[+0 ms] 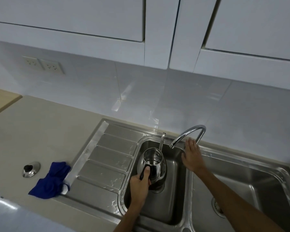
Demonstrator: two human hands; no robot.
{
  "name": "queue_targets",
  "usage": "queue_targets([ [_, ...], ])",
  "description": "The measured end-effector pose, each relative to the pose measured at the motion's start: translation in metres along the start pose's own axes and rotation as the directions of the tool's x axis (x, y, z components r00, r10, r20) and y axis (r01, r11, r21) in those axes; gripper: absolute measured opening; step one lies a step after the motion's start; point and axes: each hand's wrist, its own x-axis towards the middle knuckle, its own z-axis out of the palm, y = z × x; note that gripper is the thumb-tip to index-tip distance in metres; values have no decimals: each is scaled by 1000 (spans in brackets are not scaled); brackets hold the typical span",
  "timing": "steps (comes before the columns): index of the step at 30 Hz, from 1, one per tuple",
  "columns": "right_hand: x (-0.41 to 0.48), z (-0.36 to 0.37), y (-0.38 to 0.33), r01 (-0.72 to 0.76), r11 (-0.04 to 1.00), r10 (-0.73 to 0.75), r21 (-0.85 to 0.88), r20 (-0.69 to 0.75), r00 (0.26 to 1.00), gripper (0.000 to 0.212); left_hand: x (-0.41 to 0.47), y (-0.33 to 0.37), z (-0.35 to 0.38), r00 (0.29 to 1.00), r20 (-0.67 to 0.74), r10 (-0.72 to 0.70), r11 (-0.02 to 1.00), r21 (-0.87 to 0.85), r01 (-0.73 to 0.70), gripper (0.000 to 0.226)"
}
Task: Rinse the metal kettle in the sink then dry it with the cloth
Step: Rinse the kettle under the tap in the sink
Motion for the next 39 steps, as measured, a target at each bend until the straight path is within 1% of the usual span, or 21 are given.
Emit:
queue_targets([
  [2,0,-3,5,66,989,-59,-132,58,997,76,4,-2,2,1000,8,-7,1000,1,7,56],
  [3,1,-4,6,89,982,-76,-168,85,994,76,5,-3,3,1000,12,-8,1000,1,8,56],
  [6,6,-7,8,109,973,-81,-202,144,986,79,10,-5,5,1000,29,-6,1000,7,6,55],
  [10,8,-10,7,140,973,-101,-186,203,974,84,16,-7,11,999,44,-15,1000,2,15,57],
  [15,13,-11,9,162,969,-123,-188,206,971,88,22,-10,22,999,39,-38,999,-4,38,59],
  [23,37,-15,14,174,970,-122,-171,275,954,87,29,-11,37,996,85,-35,999,1,35,59],
  [29,51,-14,19,203,968,-160,-145,265,951,84,33,-9,42,997,80,-19,1000,10,18,61],
  [39,58,-16,21,222,966,-181,-134,264,947,80,38,-9,46,997,82,4,999,43,-8,62],
])
